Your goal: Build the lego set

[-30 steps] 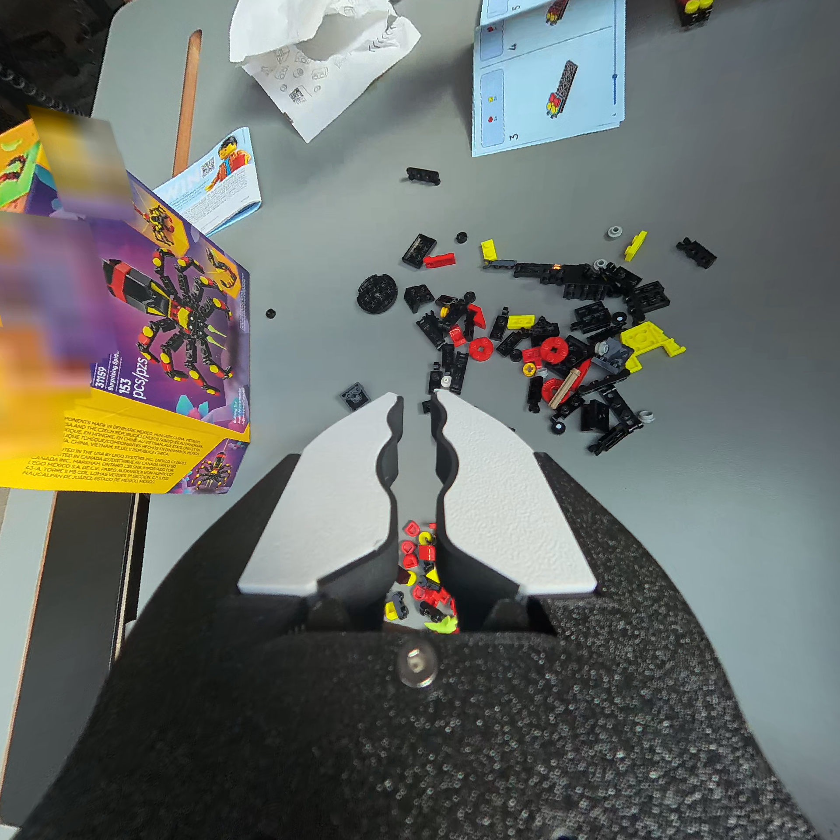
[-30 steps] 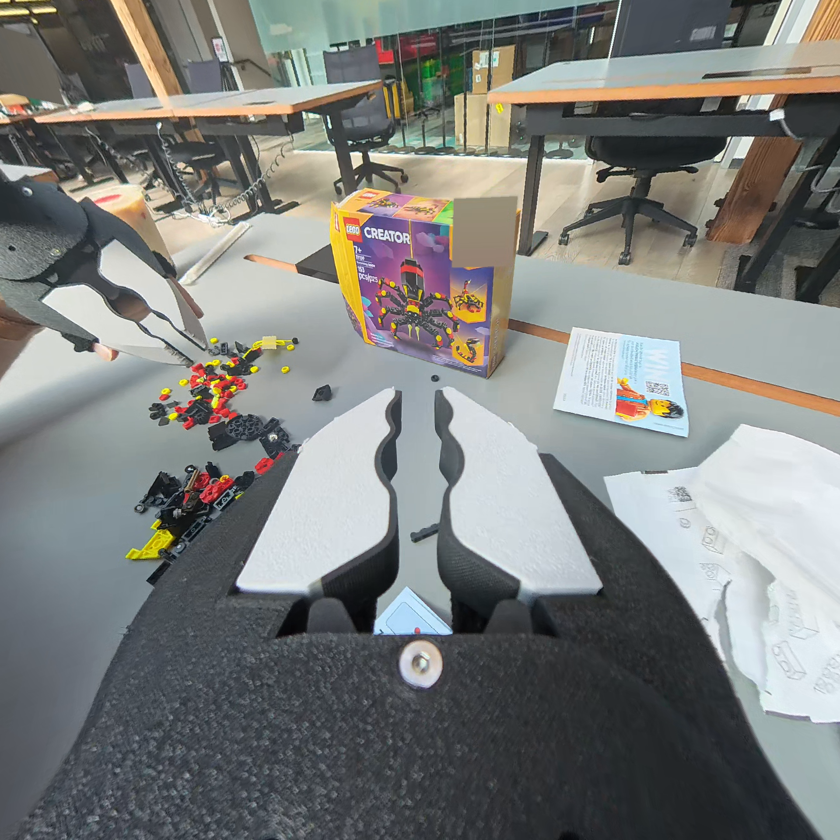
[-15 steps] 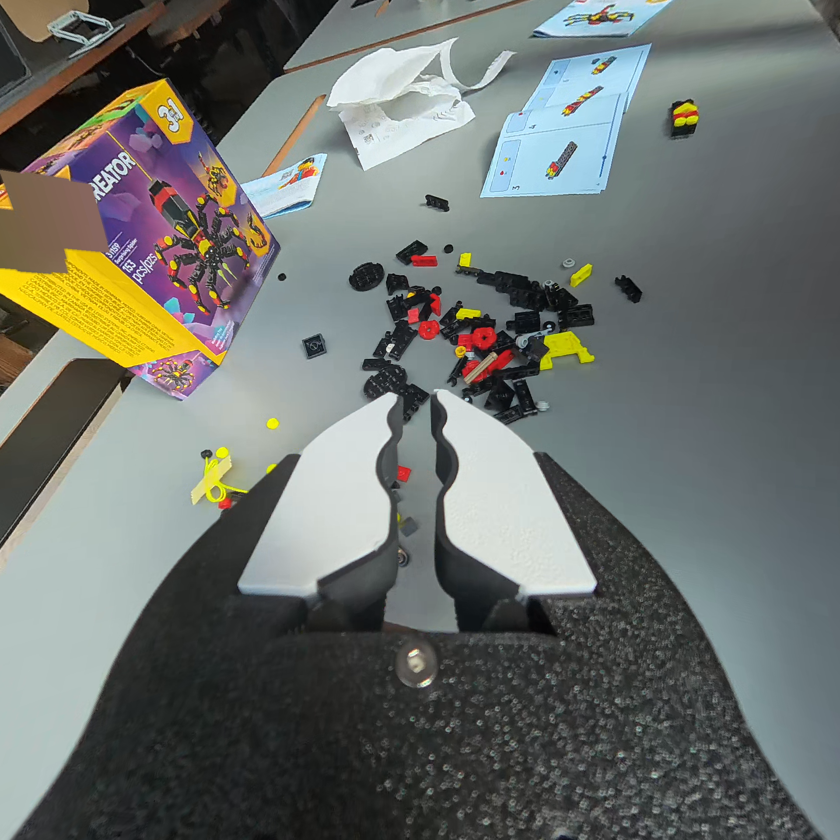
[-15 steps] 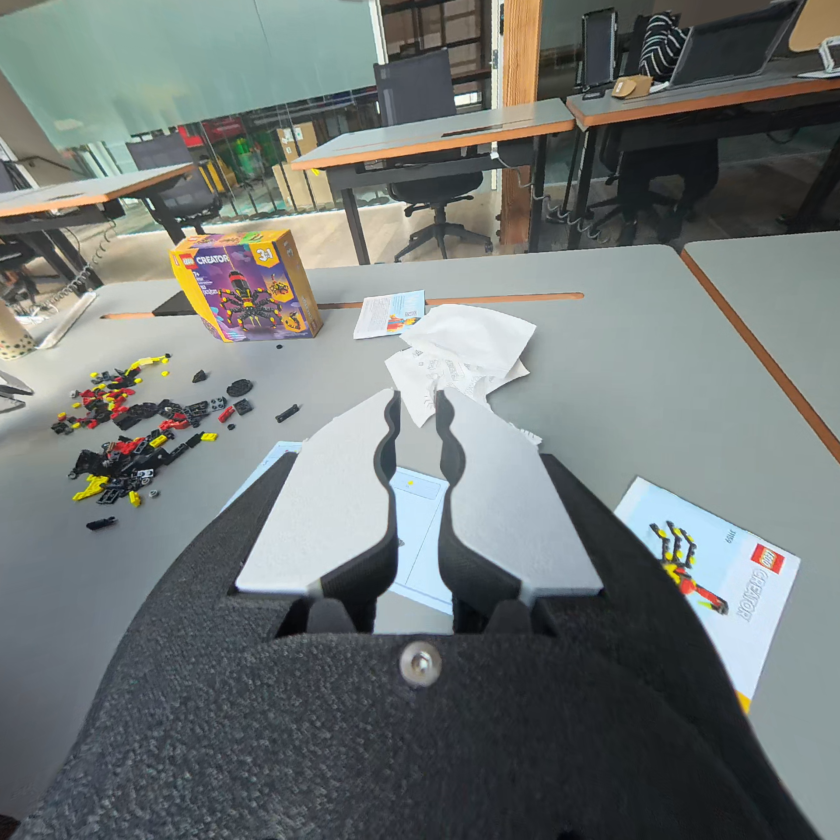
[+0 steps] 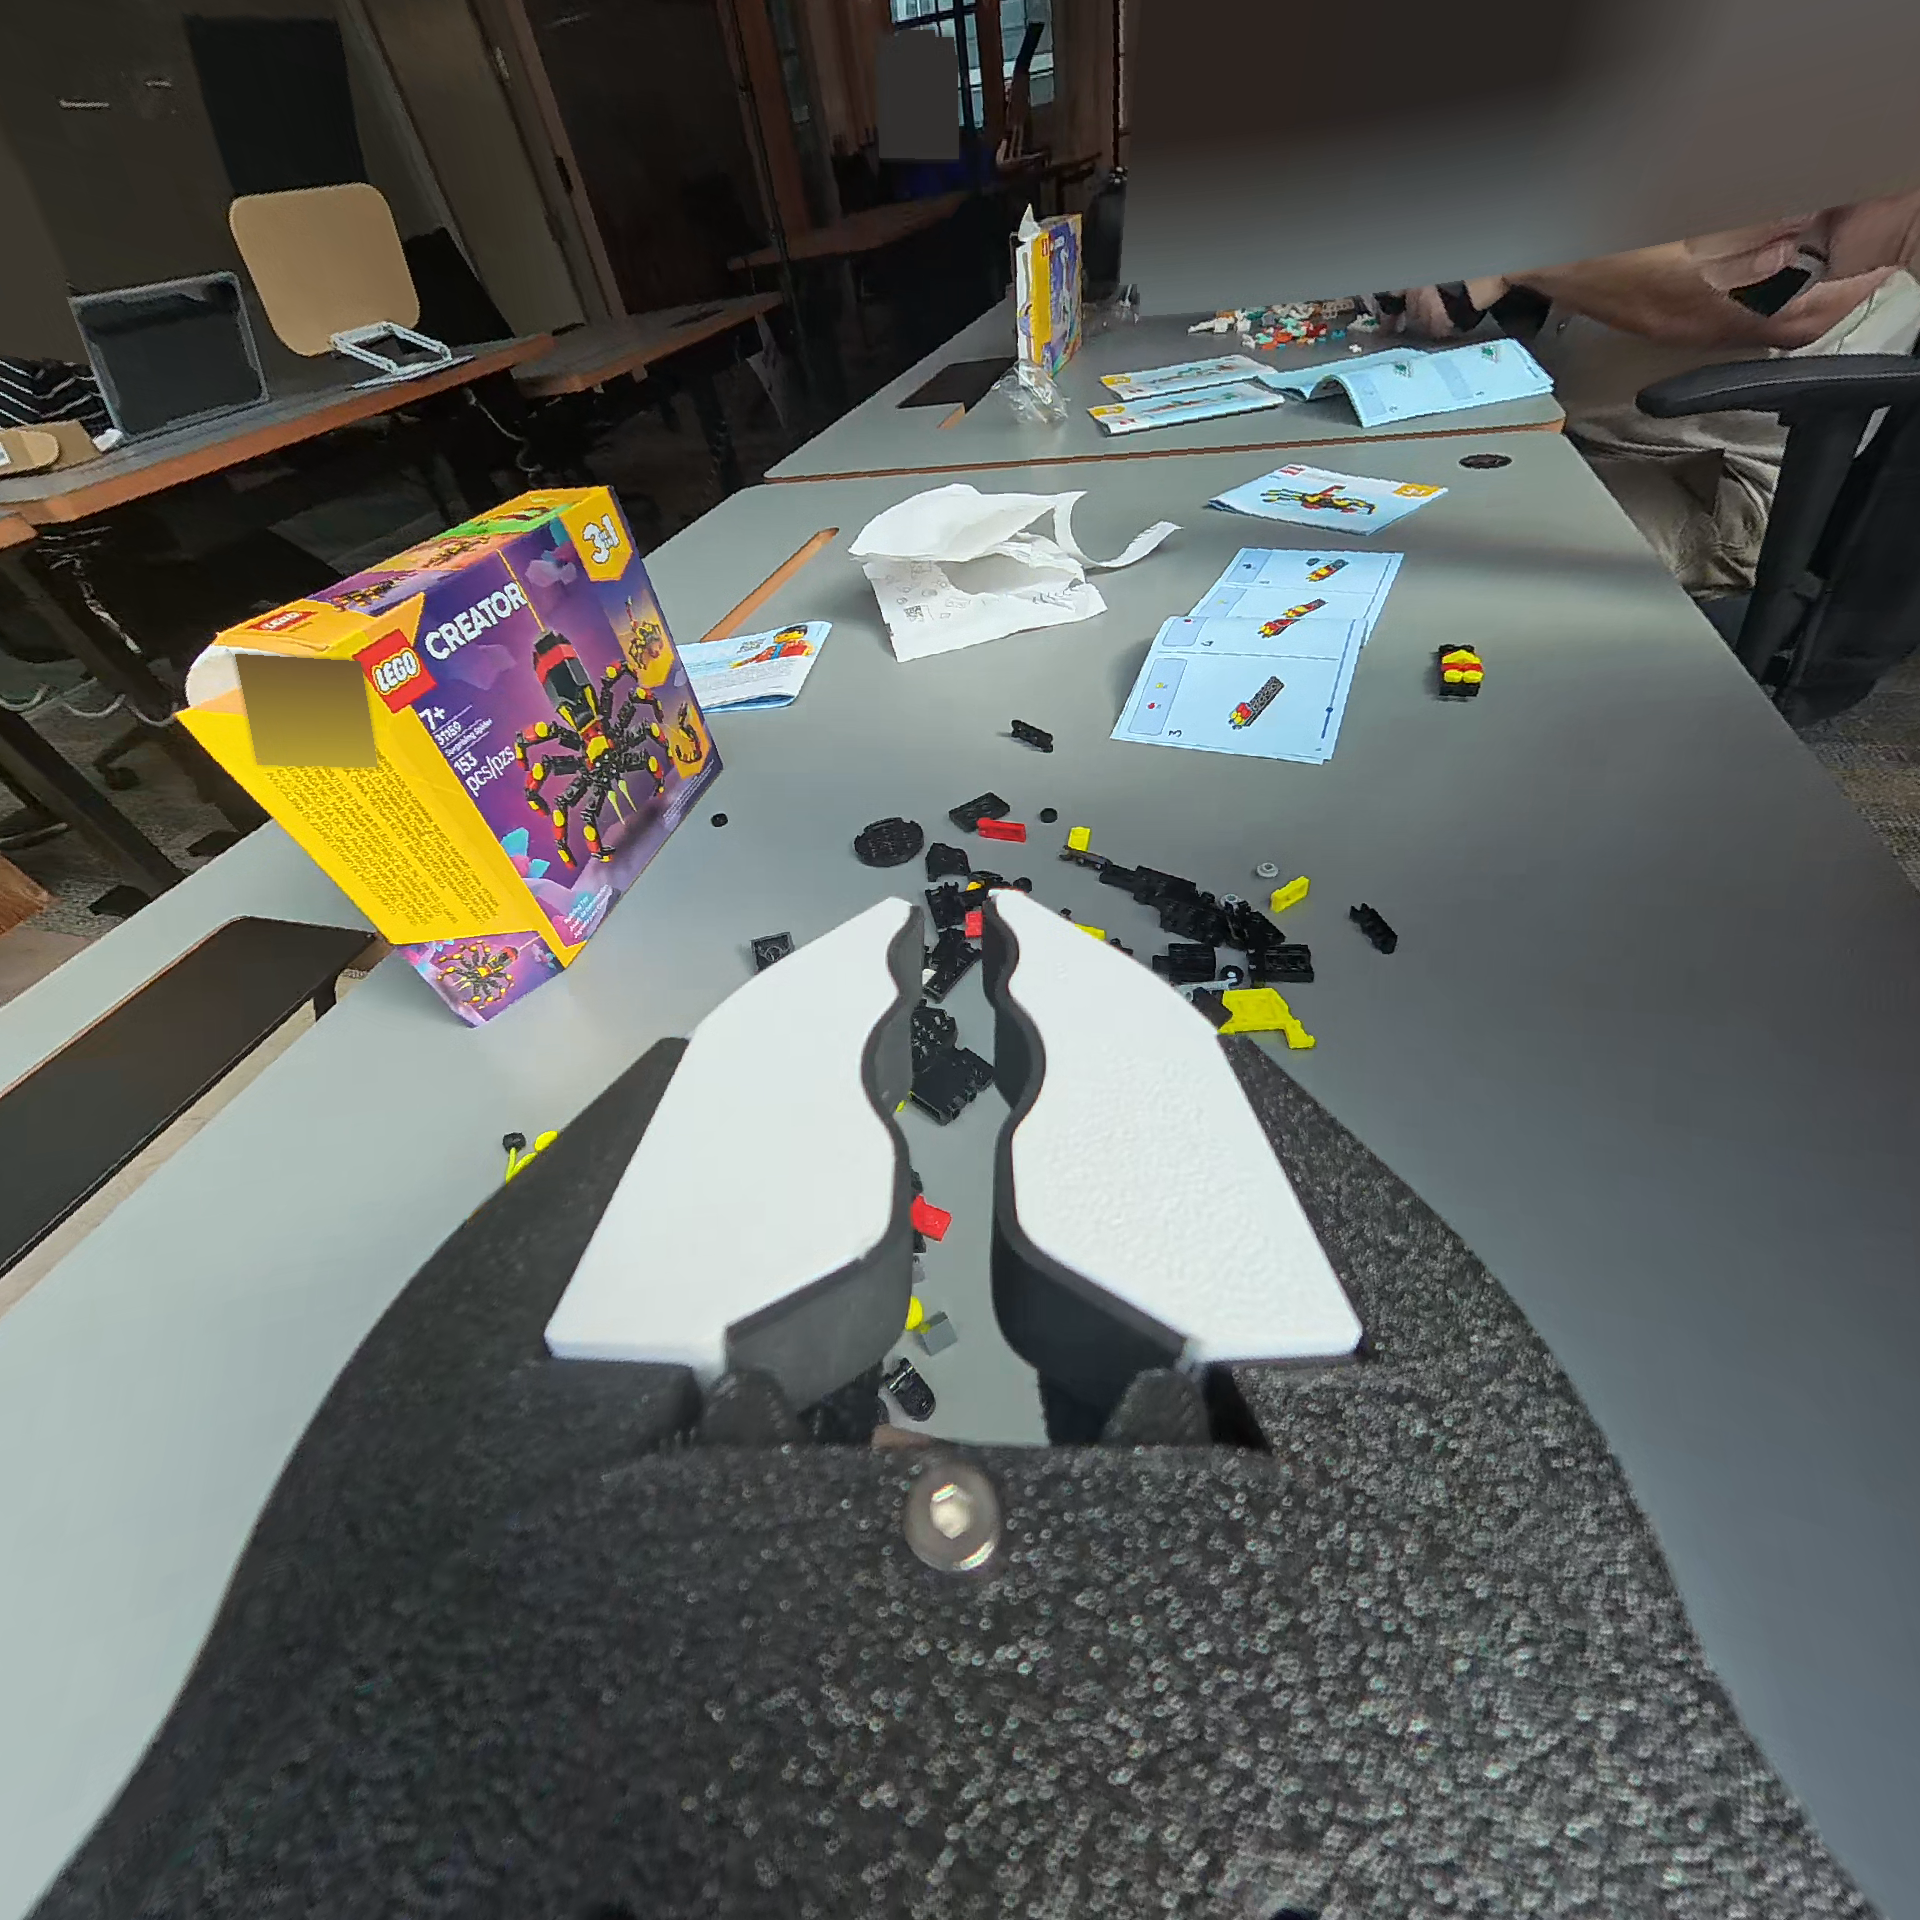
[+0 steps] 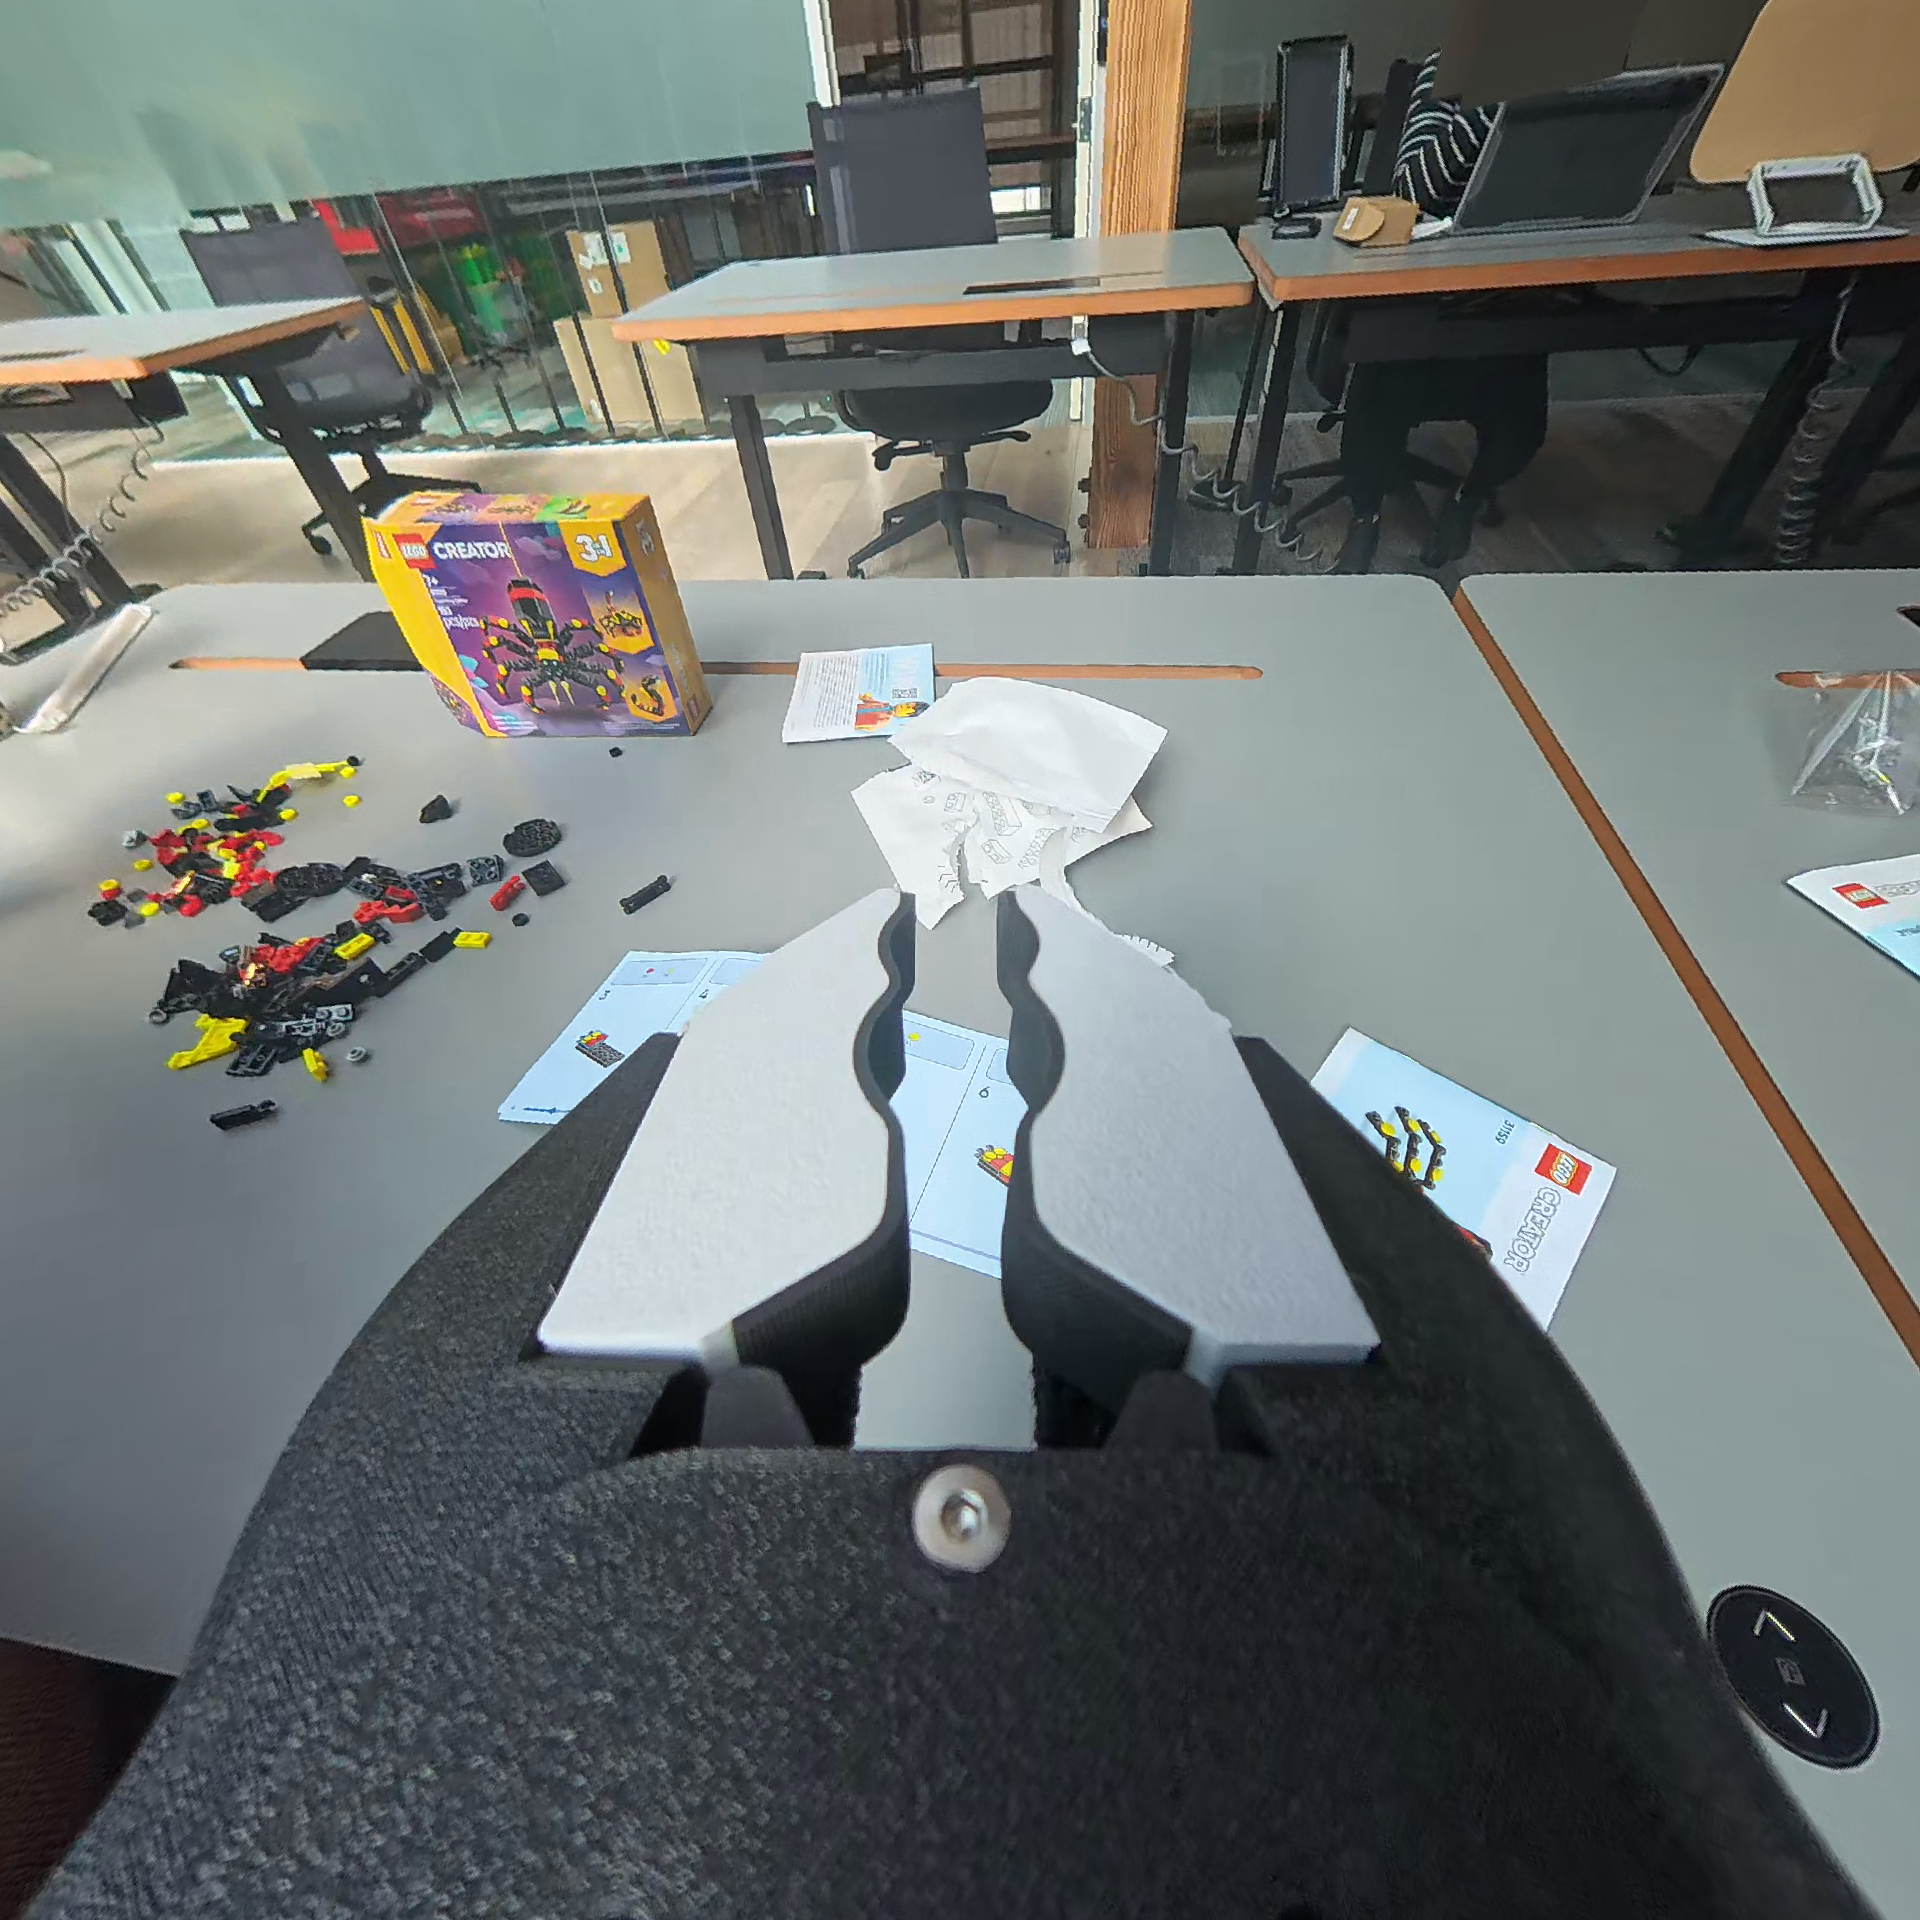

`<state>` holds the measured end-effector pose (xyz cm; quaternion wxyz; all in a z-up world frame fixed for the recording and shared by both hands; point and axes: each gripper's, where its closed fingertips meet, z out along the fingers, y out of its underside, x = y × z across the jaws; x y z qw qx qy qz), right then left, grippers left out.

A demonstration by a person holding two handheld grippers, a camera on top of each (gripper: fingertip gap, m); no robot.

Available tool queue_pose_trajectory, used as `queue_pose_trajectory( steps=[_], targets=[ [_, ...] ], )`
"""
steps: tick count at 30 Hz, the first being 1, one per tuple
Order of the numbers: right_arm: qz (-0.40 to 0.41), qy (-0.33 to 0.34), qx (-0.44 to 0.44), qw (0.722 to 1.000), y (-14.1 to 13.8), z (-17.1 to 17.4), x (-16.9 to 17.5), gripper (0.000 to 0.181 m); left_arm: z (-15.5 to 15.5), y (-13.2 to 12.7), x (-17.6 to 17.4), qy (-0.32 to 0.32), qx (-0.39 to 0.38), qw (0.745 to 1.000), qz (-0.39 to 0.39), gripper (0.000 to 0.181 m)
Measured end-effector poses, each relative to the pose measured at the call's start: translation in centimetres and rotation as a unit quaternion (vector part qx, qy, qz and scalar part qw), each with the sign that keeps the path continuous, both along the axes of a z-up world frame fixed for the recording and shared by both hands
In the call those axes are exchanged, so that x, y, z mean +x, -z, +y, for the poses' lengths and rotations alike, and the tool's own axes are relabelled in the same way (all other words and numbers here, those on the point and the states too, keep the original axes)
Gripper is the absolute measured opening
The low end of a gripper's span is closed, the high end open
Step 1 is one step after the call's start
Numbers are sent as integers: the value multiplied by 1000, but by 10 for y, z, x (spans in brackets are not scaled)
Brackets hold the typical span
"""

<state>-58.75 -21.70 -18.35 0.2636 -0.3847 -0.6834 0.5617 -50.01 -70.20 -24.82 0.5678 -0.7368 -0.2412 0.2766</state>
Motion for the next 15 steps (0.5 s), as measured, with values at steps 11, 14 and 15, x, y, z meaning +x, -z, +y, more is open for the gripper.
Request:
queue_pose_trajectory(
  steps=[11,14,15],
  targets=[
    [25,-171,-76,982,-16,-137,-11,14,-33,-6,-14,-91,-51,993,62,11],
    [17,-264,-104,959,-5,-226,-9,14,-48,3,-12,-128,-62,987,71,11],
    [12,-301,-113,947,0,-255,-5,15,-52,5,-10,-138,-61,986,77,11]
  ],
)
